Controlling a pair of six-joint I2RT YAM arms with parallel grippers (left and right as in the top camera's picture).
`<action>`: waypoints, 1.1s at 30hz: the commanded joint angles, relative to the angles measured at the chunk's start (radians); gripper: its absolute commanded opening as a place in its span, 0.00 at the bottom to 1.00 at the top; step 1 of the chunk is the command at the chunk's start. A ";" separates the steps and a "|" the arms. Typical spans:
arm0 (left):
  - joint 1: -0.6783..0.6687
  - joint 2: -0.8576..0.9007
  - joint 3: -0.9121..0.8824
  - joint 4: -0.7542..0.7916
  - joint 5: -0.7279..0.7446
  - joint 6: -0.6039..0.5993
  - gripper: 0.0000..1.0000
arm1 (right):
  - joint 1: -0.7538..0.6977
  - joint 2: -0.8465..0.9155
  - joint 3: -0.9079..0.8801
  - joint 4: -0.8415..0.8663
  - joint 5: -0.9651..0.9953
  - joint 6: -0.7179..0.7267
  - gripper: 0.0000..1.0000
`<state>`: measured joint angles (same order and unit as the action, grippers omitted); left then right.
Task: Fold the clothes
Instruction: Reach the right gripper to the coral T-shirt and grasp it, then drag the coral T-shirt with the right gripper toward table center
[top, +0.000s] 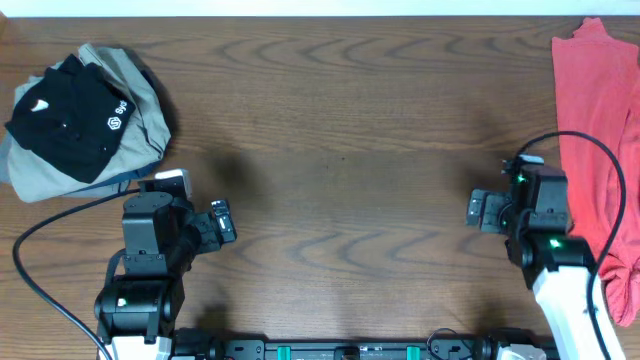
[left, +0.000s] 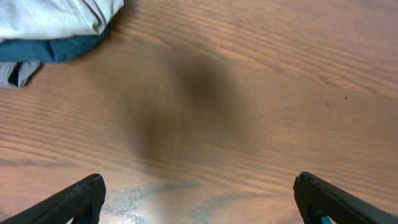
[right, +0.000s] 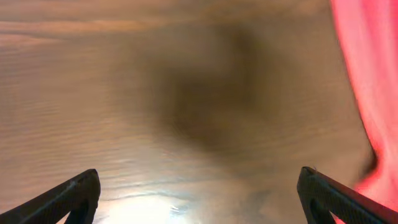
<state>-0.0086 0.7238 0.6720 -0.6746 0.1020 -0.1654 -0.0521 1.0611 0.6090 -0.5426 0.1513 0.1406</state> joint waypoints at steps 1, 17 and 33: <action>0.002 -0.001 0.029 -0.003 0.007 -0.012 0.98 | -0.076 0.079 0.015 -0.035 0.242 0.225 0.99; 0.003 0.000 0.029 -0.002 0.006 -0.012 0.98 | -0.408 0.419 0.015 -0.074 0.249 0.304 0.55; 0.003 0.000 0.029 0.026 0.006 -0.012 0.98 | -0.157 0.407 0.037 0.021 -0.787 -0.225 0.01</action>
<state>-0.0086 0.7238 0.6724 -0.6643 0.1020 -0.1654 -0.3397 1.4784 0.6506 -0.5304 -0.1825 0.0956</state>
